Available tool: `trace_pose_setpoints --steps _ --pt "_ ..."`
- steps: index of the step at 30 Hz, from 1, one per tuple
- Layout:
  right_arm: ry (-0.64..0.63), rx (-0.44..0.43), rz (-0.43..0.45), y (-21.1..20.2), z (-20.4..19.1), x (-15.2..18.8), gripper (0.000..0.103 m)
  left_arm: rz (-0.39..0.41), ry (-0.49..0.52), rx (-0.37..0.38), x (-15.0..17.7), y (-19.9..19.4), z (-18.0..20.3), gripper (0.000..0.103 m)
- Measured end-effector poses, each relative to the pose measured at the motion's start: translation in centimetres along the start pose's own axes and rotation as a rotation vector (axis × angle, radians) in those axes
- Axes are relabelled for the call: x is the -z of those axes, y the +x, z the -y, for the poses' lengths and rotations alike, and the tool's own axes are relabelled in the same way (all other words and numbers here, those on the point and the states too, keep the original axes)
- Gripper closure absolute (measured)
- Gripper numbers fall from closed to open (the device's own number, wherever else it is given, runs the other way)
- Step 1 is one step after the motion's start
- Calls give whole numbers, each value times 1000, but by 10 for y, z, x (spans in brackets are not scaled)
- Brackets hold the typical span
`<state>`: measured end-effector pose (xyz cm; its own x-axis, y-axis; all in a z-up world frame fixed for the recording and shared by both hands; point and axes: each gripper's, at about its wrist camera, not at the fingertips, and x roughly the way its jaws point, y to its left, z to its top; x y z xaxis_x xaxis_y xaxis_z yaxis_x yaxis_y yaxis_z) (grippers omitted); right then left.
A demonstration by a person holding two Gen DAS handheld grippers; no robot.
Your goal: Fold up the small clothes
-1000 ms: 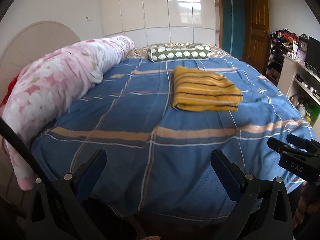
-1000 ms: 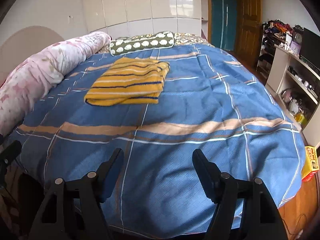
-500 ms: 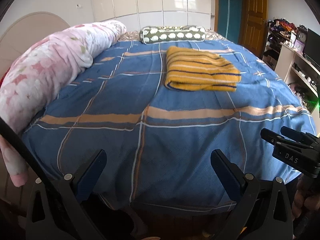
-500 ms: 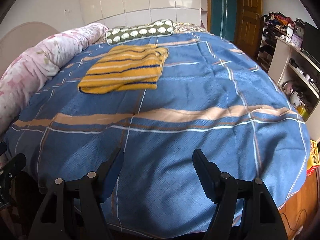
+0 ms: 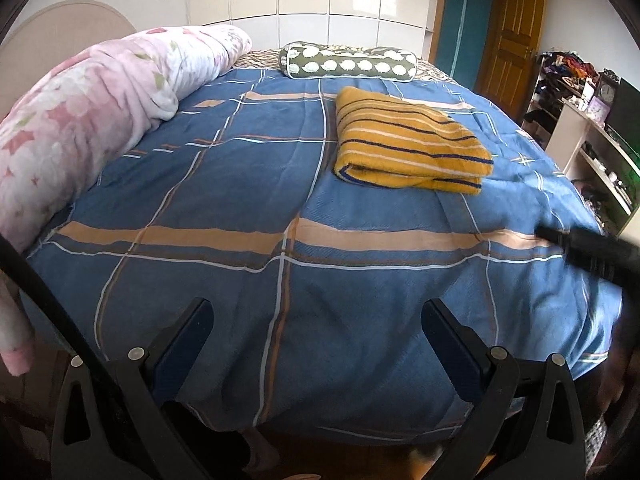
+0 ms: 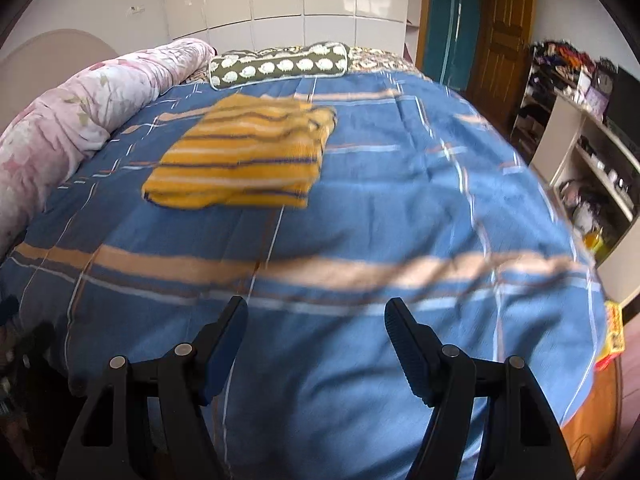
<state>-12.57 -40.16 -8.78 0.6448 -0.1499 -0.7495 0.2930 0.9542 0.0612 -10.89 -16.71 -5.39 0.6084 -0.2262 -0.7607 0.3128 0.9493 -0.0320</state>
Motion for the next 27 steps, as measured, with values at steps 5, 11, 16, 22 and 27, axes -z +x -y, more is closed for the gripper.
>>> trace_pose_setpoints --steps 5,11,16,22,27 --pt "-53 -3 98 19 -7 -67 47 -19 -33 4 -6 14 -12 0" --pt "38 -70 27 97 -2 -158 74 -49 -19 -12 -14 35 -21 0" --pt "123 -138 -148 196 5 -175 73 -88 5 -53 -27 57 -30 0" --pt "95 -73 -81 181 0 -185 64 -115 36 -84 -46 89 -36 0" --pt "80 -237 -52 169 -32 -201 63 -193 6 -103 -49 122 -48 0"
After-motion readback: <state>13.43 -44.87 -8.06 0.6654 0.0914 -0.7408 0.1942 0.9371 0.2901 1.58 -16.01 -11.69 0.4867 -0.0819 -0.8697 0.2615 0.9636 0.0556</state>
